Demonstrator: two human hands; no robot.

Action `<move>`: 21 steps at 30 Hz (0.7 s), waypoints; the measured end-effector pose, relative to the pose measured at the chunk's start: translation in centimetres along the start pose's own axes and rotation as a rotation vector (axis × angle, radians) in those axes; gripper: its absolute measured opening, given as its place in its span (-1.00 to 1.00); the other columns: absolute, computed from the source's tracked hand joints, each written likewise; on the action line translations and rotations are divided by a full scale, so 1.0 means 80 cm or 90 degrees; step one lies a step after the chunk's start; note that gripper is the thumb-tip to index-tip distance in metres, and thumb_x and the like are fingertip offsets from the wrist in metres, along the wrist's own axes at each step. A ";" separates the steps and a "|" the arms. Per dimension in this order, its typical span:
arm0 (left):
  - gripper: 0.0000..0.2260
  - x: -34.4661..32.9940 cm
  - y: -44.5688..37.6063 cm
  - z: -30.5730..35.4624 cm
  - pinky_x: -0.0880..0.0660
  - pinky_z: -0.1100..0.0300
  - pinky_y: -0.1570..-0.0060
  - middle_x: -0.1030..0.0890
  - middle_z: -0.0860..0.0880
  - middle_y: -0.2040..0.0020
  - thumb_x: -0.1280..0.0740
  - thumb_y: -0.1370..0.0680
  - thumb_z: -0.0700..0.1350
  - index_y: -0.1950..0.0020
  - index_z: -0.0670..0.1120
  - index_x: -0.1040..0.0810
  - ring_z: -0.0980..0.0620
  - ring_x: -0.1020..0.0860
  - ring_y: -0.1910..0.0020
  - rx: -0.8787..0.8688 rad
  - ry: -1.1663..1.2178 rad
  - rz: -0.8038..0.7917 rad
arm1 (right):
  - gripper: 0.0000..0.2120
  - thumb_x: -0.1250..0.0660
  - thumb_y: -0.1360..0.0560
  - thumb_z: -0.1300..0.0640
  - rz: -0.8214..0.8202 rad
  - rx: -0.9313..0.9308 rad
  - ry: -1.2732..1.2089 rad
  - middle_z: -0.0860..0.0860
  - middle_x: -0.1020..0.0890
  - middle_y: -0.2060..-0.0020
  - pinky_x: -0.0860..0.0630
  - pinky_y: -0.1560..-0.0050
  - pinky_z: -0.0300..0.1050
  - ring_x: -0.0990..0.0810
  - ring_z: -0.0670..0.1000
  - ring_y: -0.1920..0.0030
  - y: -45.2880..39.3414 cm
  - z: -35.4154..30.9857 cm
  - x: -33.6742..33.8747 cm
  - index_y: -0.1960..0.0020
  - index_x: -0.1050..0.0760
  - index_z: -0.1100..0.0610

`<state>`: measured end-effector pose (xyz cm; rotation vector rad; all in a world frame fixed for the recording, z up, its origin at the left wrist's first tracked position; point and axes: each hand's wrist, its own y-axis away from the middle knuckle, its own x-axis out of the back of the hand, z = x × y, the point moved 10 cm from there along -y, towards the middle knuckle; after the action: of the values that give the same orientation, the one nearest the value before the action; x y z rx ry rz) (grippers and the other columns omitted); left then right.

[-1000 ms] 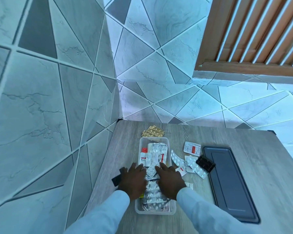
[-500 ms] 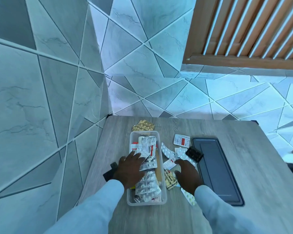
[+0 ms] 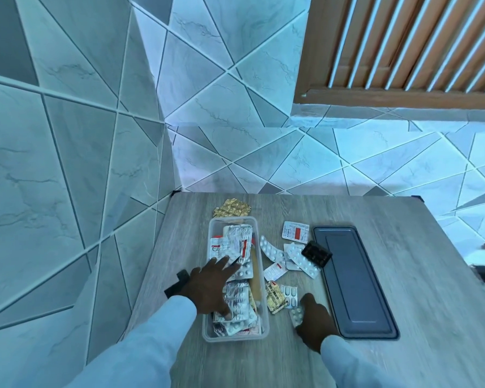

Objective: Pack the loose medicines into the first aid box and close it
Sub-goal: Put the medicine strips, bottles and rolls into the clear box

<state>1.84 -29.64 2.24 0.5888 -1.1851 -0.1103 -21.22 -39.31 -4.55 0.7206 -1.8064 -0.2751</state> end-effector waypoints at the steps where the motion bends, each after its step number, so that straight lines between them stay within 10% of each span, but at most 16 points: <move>1: 0.05 0.004 0.003 -0.001 0.03 -0.17 -0.48 0.10 0.05 -0.61 -0.58 -0.28 0.12 -0.56 0.17 0.05 -0.04 0.11 -0.57 0.003 0.022 0.010 | -0.62 -0.36 -0.36 0.15 0.003 -0.013 -0.022 0.12 -0.56 -0.03 -0.53 0.05 -0.08 -0.59 0.15 0.00 -0.001 0.004 0.000 -0.10 -0.28 0.07; 11: -0.05 0.007 0.026 -0.018 0.08 -0.14 -0.49 0.00 0.10 -0.60 -0.54 -0.29 0.20 -0.54 0.17 -0.07 0.04 0.06 -0.57 0.024 0.103 0.084 | -0.65 -0.38 -0.33 -0.02 -0.011 -0.076 0.053 0.08 -0.51 -0.12 -0.51 -0.10 -0.07 -0.52 0.15 -0.15 -0.020 0.012 -0.010 -0.04 -0.38 0.04; 21: -0.36 0.029 0.045 -0.079 -0.21 0.03 -0.46 -0.28 0.05 -0.52 -0.45 -0.42 0.16 -0.45 0.11 -0.34 0.02 -0.29 -0.46 0.076 0.296 0.252 | -0.80 -0.44 -0.38 0.16 0.142 -0.032 -0.274 0.11 -0.59 0.17 -0.50 0.29 -0.11 -0.57 0.12 0.22 0.006 -0.022 0.060 0.11 -0.43 0.10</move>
<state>7.57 -25.10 4.40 0.4410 -0.8361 0.4163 -20.72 -41.52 0.05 0.4376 -2.2592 -0.3445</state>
